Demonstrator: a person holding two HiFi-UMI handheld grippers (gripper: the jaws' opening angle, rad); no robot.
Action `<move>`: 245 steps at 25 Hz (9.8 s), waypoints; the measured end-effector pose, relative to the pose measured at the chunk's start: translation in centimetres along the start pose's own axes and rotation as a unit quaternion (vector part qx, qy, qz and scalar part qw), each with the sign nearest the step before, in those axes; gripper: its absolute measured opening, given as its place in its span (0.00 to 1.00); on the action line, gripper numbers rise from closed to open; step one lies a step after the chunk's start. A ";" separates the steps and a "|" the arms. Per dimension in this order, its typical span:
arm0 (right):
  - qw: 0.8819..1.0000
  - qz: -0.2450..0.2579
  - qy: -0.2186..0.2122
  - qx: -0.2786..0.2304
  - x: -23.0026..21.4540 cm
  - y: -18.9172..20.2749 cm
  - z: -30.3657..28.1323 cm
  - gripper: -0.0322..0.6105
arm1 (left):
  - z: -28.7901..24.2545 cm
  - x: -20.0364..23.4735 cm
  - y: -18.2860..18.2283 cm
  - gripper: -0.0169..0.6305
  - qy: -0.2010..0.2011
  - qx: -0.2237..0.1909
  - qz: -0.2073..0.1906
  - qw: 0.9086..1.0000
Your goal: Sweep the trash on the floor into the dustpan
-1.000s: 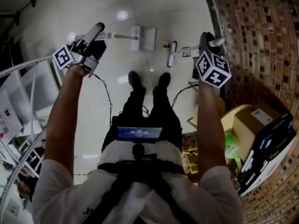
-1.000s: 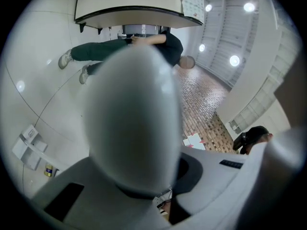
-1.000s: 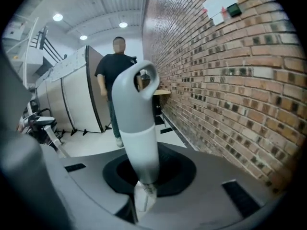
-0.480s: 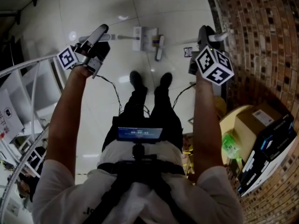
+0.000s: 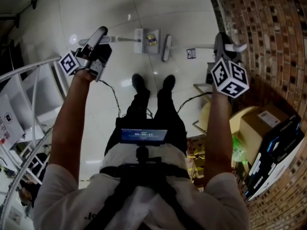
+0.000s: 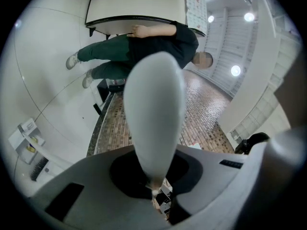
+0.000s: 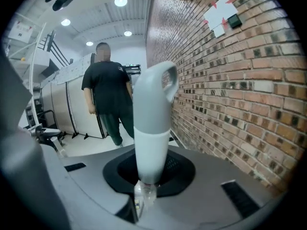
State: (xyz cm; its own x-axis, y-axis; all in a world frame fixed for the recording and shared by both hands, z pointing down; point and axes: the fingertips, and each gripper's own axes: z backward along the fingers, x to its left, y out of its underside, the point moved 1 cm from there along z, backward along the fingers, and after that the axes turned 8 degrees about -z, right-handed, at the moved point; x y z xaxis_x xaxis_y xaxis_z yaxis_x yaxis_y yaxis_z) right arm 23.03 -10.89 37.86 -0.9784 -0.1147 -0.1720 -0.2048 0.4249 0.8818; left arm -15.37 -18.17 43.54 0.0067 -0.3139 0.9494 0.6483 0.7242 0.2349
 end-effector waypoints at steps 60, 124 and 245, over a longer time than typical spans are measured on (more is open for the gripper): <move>0.996 -0.080 -0.012 0.043 5.6 4.1 -2.7 0.12 | 0.1 -0.8 3.6 0.06 0.016 -0.014 0.016 1.000; 0.986 0.148 -0.059 0.048 7.2 0.3 -4.5 0.11 | -9.6 0.4 8.3 0.07 0.007 -0.061 0.014 0.998; 0.784 0.484 -0.248 0.299 15.1 13.5 -11.1 0.70 | -8.1 1.7 6.9 0.54 -0.094 0.044 -0.101 0.989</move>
State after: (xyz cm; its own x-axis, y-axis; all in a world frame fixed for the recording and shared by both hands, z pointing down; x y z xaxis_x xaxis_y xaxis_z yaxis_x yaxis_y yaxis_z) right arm 5.80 -16.89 52.03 -0.5444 0.8214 0.1704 0.8086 0.4597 0.3671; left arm -4.71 -18.64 45.10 -0.2628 -0.3440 0.9014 0.5528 0.7121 0.4329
